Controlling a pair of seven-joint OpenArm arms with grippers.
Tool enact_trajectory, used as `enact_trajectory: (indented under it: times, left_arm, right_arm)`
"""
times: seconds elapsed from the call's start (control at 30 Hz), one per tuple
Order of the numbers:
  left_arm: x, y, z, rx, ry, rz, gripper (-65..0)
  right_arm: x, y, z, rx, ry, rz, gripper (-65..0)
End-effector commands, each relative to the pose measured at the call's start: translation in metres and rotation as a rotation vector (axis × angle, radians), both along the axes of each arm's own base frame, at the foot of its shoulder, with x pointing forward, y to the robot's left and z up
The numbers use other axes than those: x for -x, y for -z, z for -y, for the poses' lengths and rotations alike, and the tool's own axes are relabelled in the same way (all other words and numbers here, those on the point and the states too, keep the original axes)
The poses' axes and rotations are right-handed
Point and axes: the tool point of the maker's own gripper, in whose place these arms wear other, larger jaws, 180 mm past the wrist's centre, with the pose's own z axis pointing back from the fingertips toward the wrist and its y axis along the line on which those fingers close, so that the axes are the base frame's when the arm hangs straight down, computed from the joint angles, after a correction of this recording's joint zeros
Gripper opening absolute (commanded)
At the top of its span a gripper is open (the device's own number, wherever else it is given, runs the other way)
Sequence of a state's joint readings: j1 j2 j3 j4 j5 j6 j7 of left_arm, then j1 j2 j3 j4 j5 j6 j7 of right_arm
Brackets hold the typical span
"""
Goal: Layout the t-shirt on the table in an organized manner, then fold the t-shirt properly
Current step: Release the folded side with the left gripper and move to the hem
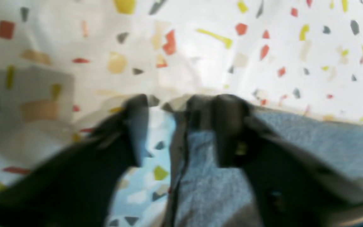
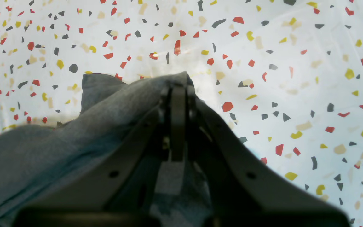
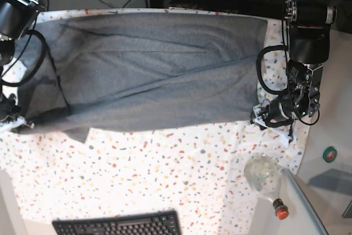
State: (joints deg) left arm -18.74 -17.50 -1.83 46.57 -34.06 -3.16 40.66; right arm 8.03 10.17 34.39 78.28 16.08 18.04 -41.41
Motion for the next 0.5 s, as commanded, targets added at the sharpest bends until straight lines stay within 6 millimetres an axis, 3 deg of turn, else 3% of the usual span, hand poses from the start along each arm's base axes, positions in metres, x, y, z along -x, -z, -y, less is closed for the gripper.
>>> enact_trajectory:
  times: [0.0, 0.13, 0.2, 0.33, 0.47]
  left_arm:
    - [0.007, 0.004, 0.002, 0.010, 0.009, -0.042, -42.5]
    - [0.007, 0.004, 0.002, 0.010, 0.009, -0.042, -54.8]
    - [0.005, 0.002, 0.003, 0.009, 0.011, -0.035, -64.2]
    - [-0.004, -0.006, 0.003, 0.013, 0.009, -0.012, -65.0]
    - [-0.035, -0.041, 0.008, 0.008, 0.033, 0.098, -65.0]
  right_arm:
    - [-0.013, -0.022, 0.008, 0.033, -0.001, 0.067, -65.0]
    - [-0.013, -0.020, 0.008, 0.030, -0.002, 0.063, -65.0]
    - [-0.013, -0.019, 0.008, 0.029, -0.002, 0.062, -65.0]
    - [-0.016, -0.023, 0.009, 0.032, -0.002, 0.071, -65.0]
    - [-0.030, -0.026, 0.009, 0.017, 0.000, 0.081, -65.0]
